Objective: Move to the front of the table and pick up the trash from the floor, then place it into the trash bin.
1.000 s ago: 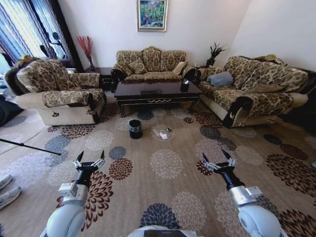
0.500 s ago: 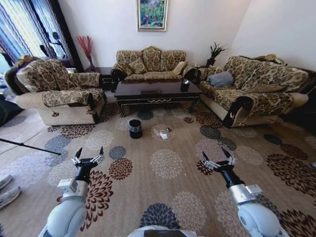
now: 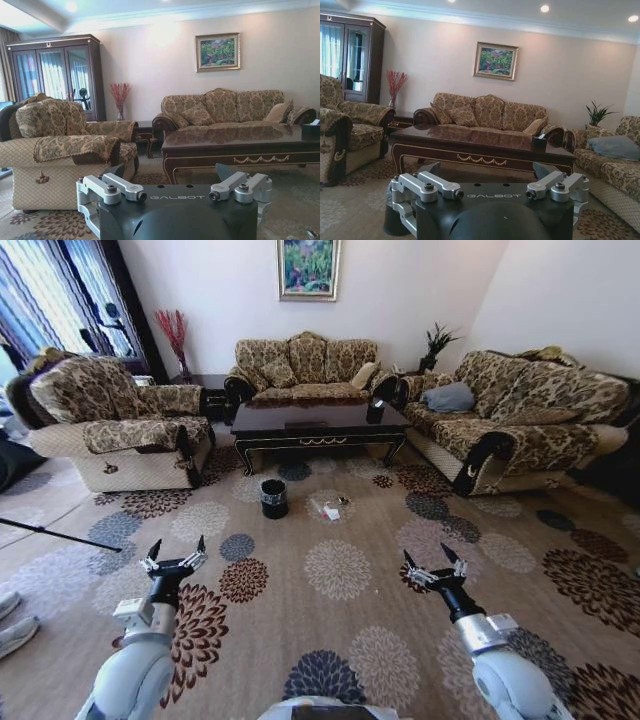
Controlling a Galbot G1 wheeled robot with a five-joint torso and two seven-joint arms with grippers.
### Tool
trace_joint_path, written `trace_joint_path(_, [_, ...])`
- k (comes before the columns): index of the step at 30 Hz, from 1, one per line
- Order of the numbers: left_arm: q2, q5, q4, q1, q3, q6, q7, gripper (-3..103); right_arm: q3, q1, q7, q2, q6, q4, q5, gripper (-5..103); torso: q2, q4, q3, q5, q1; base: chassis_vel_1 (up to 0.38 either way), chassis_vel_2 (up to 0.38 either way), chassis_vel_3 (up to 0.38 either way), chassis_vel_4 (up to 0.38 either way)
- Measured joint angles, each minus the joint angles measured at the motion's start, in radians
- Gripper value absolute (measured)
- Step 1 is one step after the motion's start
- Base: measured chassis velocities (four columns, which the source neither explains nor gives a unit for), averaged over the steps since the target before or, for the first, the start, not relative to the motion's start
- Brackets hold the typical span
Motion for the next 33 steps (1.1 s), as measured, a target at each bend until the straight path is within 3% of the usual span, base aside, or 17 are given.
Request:
trace_joint_path(24, [0.007, -0.011, 0.024, 0.028, -0.029, 0.0, 0.011, 100, -0.048, 0.02, 0.0, -0.002, 0.002, -0.036, -0.016, 100, -0.11, 0.0001, -0.06, 0.0001, -0.05, 0.0, 0.0, 0.0, 0.0])
trace_joint_path(26, [0.003, -0.003, 0.025, 0.028, -0.026, 0.0, 0.011, 100, -0.045, 0.017, 0.0, 0.002, 0.007, -0.041, -0.022, 100, -0.138, 0.0001, -0.076, 0.0001, -0.062, 0.0, 0.0, 0.0, 0.0])
trace_joint_path(33, [0.0, -0.004, 0.029, 0.029, -0.032, 0.0, 0.017, 100, -0.047, 0.014, -0.001, 0.008, 0.009, -0.037, -0.028, 100, -0.17, 0.0003, -0.094, 0.0001, -0.075, 0.0, 0.0, 0.0, 0.0])
